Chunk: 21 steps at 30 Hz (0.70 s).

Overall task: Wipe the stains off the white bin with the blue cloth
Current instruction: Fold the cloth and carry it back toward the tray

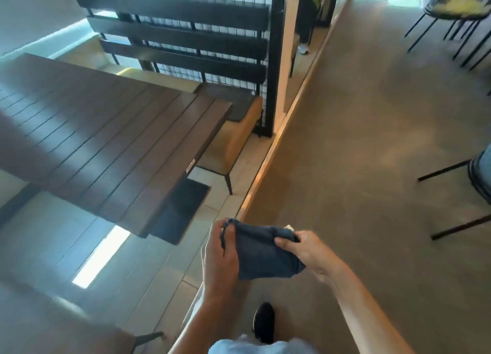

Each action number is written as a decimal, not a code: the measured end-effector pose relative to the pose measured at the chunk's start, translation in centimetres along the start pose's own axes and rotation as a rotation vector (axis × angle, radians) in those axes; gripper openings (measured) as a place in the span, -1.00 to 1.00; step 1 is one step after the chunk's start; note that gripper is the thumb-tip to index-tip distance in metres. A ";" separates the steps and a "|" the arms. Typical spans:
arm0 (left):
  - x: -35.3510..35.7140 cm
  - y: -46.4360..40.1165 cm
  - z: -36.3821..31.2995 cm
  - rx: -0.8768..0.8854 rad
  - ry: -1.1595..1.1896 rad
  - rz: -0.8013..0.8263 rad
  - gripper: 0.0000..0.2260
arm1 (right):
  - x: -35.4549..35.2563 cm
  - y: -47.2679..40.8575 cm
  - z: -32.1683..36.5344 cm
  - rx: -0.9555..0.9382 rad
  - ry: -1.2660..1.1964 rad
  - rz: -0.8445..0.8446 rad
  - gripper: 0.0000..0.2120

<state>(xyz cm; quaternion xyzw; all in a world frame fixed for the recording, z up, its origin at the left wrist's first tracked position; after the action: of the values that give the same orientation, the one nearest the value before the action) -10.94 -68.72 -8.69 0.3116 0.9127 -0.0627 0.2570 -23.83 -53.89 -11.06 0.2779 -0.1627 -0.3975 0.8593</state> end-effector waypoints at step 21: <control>23.3 -29.8 -15.9 -0.064 0.004 -0.183 -0.87 | -20.0 -27.6 25.0 -0.176 -0.140 0.036 -0.77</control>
<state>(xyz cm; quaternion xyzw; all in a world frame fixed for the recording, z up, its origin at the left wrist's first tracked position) -51.35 -75.62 -8.17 0.2185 0.9394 -0.0563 0.2580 -65.34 -61.77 -9.19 0.1698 -0.1916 -0.4130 0.8740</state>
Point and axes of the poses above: each hand's wrist, its own y-axis away from the middle knuckle, its own x-axis out of the palm, z = x × y, the point moved 2 cm from there along -y, towards the middle knuckle, and after that the axes turned 9 degrees about -y, right-handed, at the moved point
